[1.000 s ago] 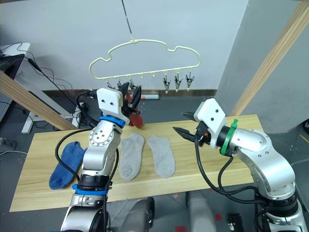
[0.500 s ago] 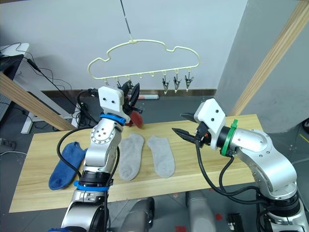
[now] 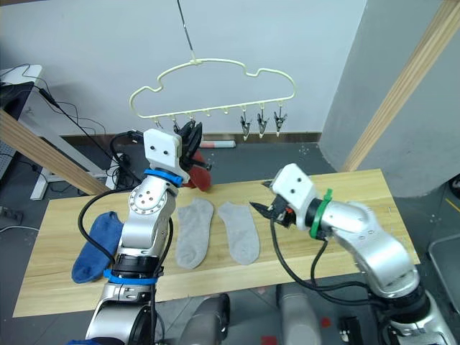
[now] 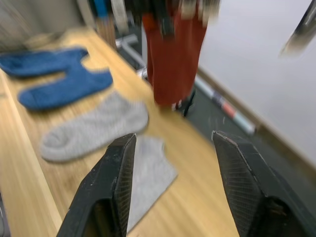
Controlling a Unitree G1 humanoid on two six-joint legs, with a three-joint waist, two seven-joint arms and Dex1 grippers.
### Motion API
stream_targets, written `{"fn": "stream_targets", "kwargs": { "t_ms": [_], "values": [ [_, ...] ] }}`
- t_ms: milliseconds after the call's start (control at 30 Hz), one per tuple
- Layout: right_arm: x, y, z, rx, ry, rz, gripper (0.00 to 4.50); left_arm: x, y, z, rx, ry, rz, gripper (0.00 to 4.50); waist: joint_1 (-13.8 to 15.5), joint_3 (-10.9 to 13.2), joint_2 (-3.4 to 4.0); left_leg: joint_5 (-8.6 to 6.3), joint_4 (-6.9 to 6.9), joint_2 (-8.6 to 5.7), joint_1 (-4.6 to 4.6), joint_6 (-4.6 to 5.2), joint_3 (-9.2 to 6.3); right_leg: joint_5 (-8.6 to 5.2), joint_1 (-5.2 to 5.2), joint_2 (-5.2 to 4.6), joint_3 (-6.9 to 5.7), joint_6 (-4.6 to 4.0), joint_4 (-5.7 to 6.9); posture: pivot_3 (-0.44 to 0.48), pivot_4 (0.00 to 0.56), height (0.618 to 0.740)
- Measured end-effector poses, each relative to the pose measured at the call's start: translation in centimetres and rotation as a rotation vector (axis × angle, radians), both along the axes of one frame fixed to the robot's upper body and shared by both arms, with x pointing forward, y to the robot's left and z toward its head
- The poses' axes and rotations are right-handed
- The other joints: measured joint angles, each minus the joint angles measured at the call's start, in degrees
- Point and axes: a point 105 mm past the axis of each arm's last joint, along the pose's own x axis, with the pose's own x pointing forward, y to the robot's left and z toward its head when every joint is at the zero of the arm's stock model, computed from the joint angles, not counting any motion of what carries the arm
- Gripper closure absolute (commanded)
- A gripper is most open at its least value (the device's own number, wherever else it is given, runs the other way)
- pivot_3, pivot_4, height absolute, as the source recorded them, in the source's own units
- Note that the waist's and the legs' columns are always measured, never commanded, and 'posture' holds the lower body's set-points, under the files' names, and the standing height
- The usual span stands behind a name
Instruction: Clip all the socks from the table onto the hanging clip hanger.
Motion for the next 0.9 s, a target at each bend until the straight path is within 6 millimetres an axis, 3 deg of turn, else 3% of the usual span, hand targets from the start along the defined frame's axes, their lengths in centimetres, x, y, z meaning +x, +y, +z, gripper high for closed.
{"fn": "stream_targets", "kwargs": {
  "t_ms": [100, 400, 633, 733, 900],
  "values": [
    [1.0, 1.5, -2.4, -0.028, 0.005, -0.037, 0.01, -0.3, -0.1, 0.4, 0.008, 0.009, -0.042, 4.33, 0.0, 0.0, 0.0, 0.0, -0.01, 0.01, 0.0, 0.0, 0.02, 0.01, -0.03, 0.02, 0.03, -0.01, 0.0, -0.226, 0.326, 0.74],
    [4.9, 6.8, -8.5, -0.043, 0.061, -0.151, 0.0, -0.7, 0.5, 0.7, 0.036, 0.076, -0.14, 4.33, -0.07, 0.0, 0.0, 0.01, -0.04, 0.02, -0.01, -0.02, 0.01, 0.06, -0.07, 0.03, 0.06, -0.09, -0.04, -0.195, 0.328, 0.74],
    [6.5, 7.2, -11.6, -0.026, 0.134, -0.233, 0.0, -0.9, 0.5, 1.0, 0.047, 0.089, -0.161, 4.33, 0.27, 0.0, 0.0, 0.01, -0.06, -0.01, -0.05, -0.02, 0.02, 0.06, -0.1, 0.03, 0.12, -0.1, -0.06, -0.18, 0.327, 0.74],
    [6.9, 7.0, -12.2, -0.028, 0.148, -0.241, 0.56, -0.9, 0.5, 0.9, 0.048, 0.101, -0.163, 4.33, 0.27, 0.0, 0.0, 0.01, -0.06, -0.01, -0.04, -0.02, 0.02, 0.06, -0.1, 0.03, 0.12, -0.1, -0.04, -0.18, 0.327, 0.74],
    [6.7, 7.3, -12.4, -0.036, 0.146, -0.214, 2.26, -0.9, 0.5, 0.7, 0.046, 0.114, -0.167, 4.33, 0.25, 0.0, 0.0, 0.01, -0.06, 0.0, -0.01, -0.02, 0.01, 0.06, -0.09, 0.04, 0.12, -0.1, 0.0, -0.183, 0.326, 0.74]
  ]
}}
